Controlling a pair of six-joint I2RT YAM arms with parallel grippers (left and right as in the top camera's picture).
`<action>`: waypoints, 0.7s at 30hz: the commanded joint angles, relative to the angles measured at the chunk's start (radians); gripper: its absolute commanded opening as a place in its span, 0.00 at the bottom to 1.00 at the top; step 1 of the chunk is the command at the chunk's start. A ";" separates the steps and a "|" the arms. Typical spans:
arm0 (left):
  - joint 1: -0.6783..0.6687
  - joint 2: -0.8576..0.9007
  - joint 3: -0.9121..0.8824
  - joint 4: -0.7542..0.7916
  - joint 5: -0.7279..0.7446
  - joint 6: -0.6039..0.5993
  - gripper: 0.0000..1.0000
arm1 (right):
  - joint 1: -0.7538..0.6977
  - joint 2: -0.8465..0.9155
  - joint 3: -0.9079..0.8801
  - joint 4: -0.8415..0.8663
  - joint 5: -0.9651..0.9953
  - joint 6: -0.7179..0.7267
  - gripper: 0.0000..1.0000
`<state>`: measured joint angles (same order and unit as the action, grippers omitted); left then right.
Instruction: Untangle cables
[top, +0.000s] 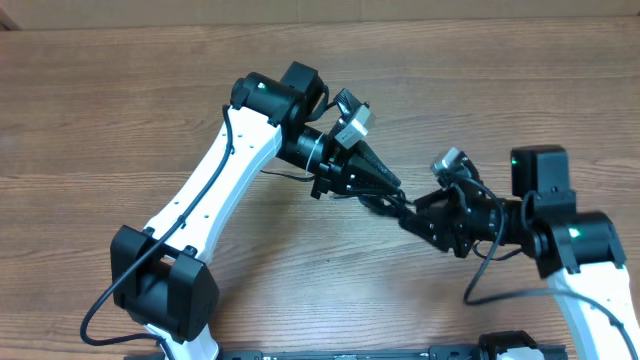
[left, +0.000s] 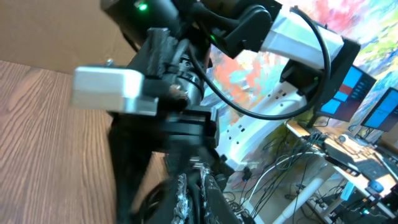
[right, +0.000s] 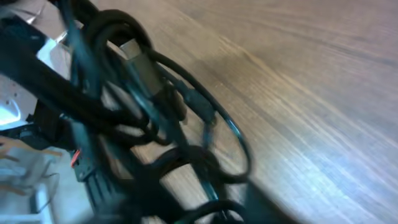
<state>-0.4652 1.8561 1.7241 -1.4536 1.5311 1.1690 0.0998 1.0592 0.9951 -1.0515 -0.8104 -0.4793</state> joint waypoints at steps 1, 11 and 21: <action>0.009 -0.040 0.032 -0.003 0.038 -0.006 0.04 | -0.004 0.022 0.004 -0.011 0.017 0.021 0.04; 0.129 -0.040 0.031 -0.005 -0.116 -0.119 0.16 | -0.004 -0.013 0.006 -0.044 0.209 0.253 0.04; 0.198 -0.039 0.031 -0.013 -0.273 -0.263 1.00 | -0.004 -0.027 0.007 -0.023 0.246 0.413 0.04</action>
<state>-0.2642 1.8534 1.7290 -1.4624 1.3270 0.9691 0.0986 1.0592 0.9947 -1.0904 -0.5575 -0.1261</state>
